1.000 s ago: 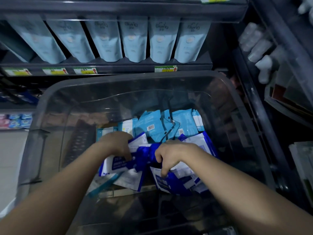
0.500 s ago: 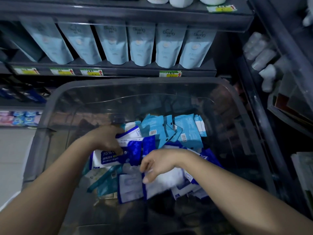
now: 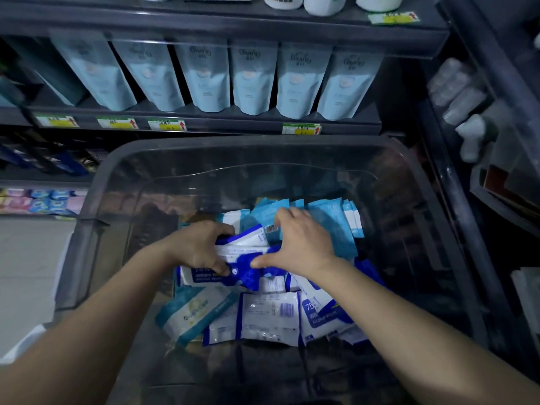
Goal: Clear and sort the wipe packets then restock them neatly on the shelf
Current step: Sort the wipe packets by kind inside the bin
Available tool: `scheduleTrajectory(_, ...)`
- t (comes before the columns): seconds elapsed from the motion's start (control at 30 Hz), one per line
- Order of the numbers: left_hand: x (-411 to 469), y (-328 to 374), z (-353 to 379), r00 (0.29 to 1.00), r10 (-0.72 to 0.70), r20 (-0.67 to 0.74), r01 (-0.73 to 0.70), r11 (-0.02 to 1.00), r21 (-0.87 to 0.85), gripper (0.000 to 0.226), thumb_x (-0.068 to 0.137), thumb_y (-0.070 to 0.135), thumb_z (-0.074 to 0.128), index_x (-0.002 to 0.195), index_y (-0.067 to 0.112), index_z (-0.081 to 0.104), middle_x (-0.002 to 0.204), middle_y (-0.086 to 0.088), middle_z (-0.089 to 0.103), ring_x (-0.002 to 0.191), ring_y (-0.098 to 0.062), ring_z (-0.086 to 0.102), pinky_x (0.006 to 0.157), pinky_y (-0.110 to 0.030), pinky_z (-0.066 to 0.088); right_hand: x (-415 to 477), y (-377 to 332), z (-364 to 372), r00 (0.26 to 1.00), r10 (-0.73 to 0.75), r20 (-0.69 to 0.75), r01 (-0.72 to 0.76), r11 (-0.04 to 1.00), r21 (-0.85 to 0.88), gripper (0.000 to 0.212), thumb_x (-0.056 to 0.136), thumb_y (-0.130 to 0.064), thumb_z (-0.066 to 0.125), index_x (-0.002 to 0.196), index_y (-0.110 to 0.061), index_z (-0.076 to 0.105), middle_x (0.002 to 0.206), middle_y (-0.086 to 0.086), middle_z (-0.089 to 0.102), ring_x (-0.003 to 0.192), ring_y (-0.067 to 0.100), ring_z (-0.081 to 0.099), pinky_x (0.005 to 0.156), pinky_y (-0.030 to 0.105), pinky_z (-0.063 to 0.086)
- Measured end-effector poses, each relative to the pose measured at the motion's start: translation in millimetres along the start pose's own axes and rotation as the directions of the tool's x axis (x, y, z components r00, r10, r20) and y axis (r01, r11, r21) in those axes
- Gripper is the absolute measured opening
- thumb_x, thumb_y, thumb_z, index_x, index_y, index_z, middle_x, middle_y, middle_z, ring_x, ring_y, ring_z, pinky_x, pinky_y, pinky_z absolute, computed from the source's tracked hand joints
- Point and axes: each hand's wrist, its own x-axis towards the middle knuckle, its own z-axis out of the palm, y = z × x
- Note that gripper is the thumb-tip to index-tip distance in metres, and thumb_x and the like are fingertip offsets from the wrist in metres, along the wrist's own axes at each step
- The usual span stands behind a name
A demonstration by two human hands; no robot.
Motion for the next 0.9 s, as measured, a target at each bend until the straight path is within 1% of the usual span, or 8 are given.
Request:
scheduleTrajectory(0.07,-3,3,5,0.98,-0.002,0.199,0.039,0.982,-0.182,0.046,0.056,0.037,0.089,0.091,0.027,0.061,0.094,0.008,0.067,0.087,-0.012,0.062,0.074,-0.027,0.049,1,0,-8,0.955,-0.096,0.282,0.032,0.974,0.223,0.069,0.061,-0.055,0.083,0.115,-0.024,0.055,0.117,-0.009,0.055,0.107,0.012,0.051,0.089,0.034,0.047)
scheduleTrajectory(0.13,-4,4,9,0.922,0.022,0.387,0.119,0.934,-0.337,0.048,0.057,0.037,0.089,0.096,0.027,0.064,0.099,0.003,0.068,0.093,-0.013,0.063,0.08,-0.03,0.053,1,1,-16,0.776,-0.177,0.606,-0.043,0.943,0.33,0.049,0.066,-0.045,0.084,0.108,-0.025,0.068,0.104,-0.013,0.064,0.092,0.007,0.06,0.082,0.029,0.05)
scheduleTrajectory(0.23,3,-8,15,0.879,-0.073,0.472,0.177,0.967,-0.181,0.047,0.075,0.017,0.08,0.117,0.017,0.058,0.117,-0.002,0.062,0.107,-0.014,0.058,0.088,-0.022,0.048,-2,4,-11,0.606,-0.145,0.782,-0.014,0.981,0.192,0.033,0.07,-0.048,0.08,0.095,-0.026,0.076,0.087,-0.02,0.066,0.083,-0.001,0.058,0.073,0.02,0.049)
scheduleTrajectory(0.37,7,-24,29,0.883,-0.36,0.302,0.3,0.927,0.227,0.067,0.08,0.025,0.076,0.137,0.019,0.042,0.14,-0.004,0.045,0.121,-0.021,0.049,0.093,-0.028,0.045,0,3,12,0.668,-0.127,0.733,-0.005,0.985,0.175,0.029,0.075,-0.042,0.079,0.094,-0.02,0.075,0.098,-0.009,0.07,0.096,0.012,0.062,0.076,0.025,0.049)
scheduleTrajectory(0.5,2,-26,49,0.847,-0.469,0.249,0.427,0.881,0.206,0.114,0.069,0.035,0.084,0.151,0.016,0.007,0.153,-0.01,0.024,0.133,-0.029,0.039,0.101,-0.033,0.043,-1,-7,24,0.791,-0.129,0.598,0.03,0.984,0.173,0.027,0.077,-0.039,0.077,0.095,-0.02,0.07,0.101,-0.006,0.065,0.093,0.016,0.061,0.08,0.034,0.053)
scheduleTrajectory(0.63,5,-27,45,0.881,-0.334,0.334,0.344,0.938,0.031,0.076,0.078,0.008,0.074,0.142,0.022,0.035,0.136,-0.008,0.047,0.113,-0.024,0.052,0.083,-0.027,0.048,0,-22,37,0.884,-0.223,0.41,0.188,0.974,0.124,0.047,0.087,-0.033,0.064,0.131,-0.023,0.049,0.128,0.002,0.046,0.12,0.021,0.044,0.095,0.038,0.044)
scheduleTrajectory(0.77,6,-30,32,0.897,-0.289,0.334,0.385,0.882,-0.272,0.037,0.083,-0.007,0.06,0.115,0.013,0.055,0.115,-0.011,0.062,0.098,-0.023,0.057,0.07,-0.03,0.047,0,-31,52,0.808,-0.176,0.562,0.16,0.984,0.078,0.065,0.093,-0.036,0.056,0.148,-0.023,0.025,0.143,0.008,0.042,0.126,0.027,0.043,0.095,0.038,0.043)
scheduleTrajectory(0.9,2,-29,45,0.863,-0.423,0.275,0.395,0.906,0.151,0.061,0.075,0.019,0.08,0.126,0.01,0.048,0.129,-0.006,0.054,0.113,-0.022,0.053,0.082,-0.028,0.046,-1,-28,60,0.738,-0.162,0.655,0.25,0.967,-0.043,0.058,0.091,-0.052,0.053,0.141,-0.026,0.041,0.137,0.006,0.051,0.118,0.027,0.05,0.079,0.031,0.04)
